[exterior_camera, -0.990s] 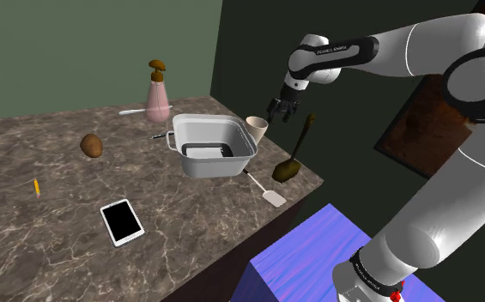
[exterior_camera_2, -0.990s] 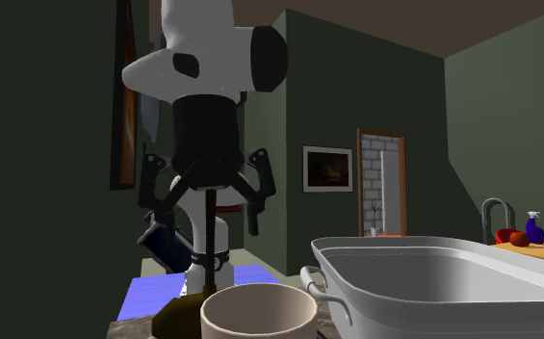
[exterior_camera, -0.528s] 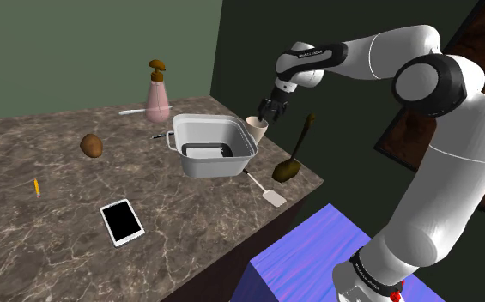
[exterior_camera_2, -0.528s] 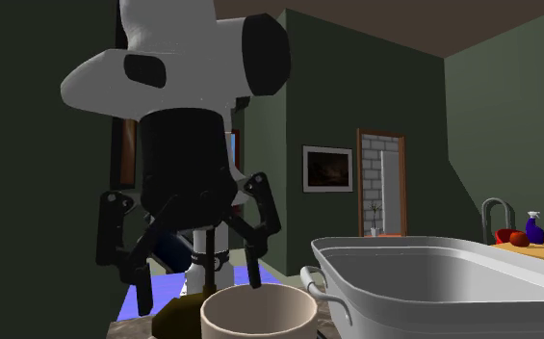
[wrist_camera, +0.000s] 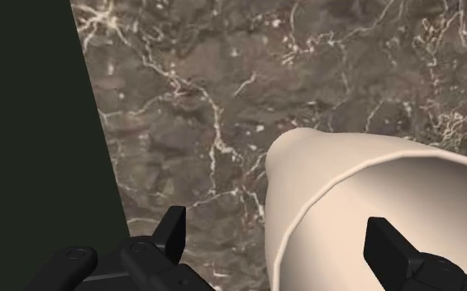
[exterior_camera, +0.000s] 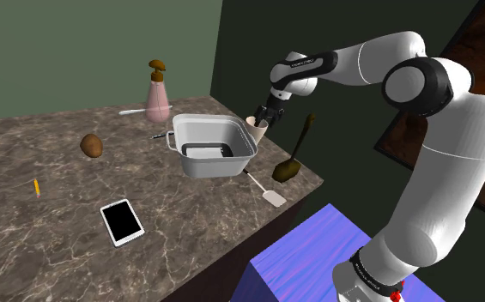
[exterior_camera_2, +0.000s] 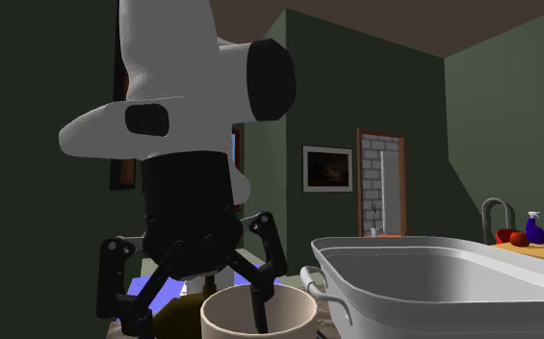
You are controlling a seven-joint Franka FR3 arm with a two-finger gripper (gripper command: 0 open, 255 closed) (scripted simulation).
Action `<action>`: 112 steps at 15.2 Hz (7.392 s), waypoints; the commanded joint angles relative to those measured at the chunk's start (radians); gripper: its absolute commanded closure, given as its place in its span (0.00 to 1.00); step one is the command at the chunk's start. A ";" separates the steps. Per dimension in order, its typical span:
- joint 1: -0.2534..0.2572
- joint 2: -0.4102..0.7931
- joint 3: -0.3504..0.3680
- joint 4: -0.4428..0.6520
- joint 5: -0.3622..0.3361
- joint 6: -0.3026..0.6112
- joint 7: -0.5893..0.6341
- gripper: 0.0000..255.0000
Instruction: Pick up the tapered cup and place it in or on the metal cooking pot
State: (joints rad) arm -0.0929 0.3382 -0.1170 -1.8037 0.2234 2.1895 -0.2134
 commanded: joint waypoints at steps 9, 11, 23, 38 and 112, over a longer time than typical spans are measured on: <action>0.000 0.001 0.000 -0.002 0.001 0.004 -0.001 1.00; 0.000 0.001 0.000 -0.002 0.001 0.004 -0.001 1.00; 0.001 -0.036 -0.005 0.041 -0.014 -0.075 0.016 1.00; 0.000 -0.085 -0.011 0.176 -0.036 -0.256 0.050 1.00; 0.258 -0.204 0.151 0.087 -0.112 -0.227 0.490 0.00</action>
State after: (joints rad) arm 0.1655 0.1344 0.0343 -1.7172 0.1110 1.9623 0.2769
